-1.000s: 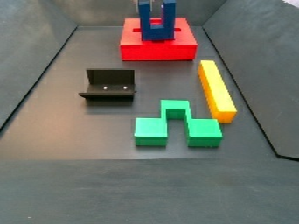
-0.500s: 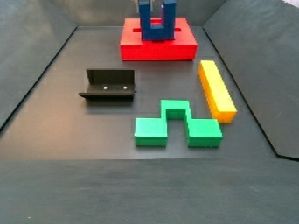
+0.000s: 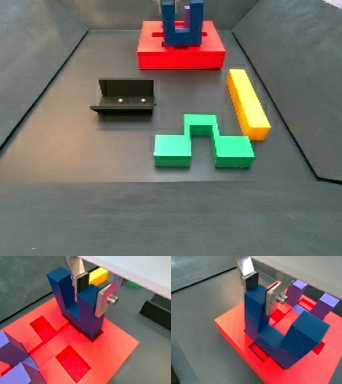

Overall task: Pick up the blue object. Move up. Move to above the board. Insert the blue object.
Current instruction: Insert the blue object.

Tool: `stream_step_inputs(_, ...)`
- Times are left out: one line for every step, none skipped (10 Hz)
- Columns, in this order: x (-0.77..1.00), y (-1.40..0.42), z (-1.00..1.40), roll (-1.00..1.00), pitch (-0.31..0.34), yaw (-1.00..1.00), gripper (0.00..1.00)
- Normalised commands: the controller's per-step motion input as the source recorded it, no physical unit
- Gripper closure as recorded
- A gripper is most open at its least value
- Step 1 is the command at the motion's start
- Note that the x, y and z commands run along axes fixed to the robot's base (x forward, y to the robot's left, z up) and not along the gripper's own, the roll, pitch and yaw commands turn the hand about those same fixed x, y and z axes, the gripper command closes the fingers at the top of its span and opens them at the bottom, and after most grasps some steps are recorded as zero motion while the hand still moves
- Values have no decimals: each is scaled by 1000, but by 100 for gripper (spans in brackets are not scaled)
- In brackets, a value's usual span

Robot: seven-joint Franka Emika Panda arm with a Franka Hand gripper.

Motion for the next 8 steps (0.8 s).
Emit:
stream_step_inputs(-6,57,0,-219,-34,-11,100)
stream_step_inputs(0,37,0,-239,-44,0,100)
stream_step_inputs(26,14,0,-257,-60,0,100)
stream_step_inputs(0,37,0,-271,-71,0,100)
stream_step_inputs(0,74,0,-303,-70,-6,100)
stream_step_inputs(29,91,0,-303,-79,-9,100)
stream_step_inputs(0,74,0,-257,-86,0,100)
stream_step_inputs(0,71,-94,-170,-69,0,100)
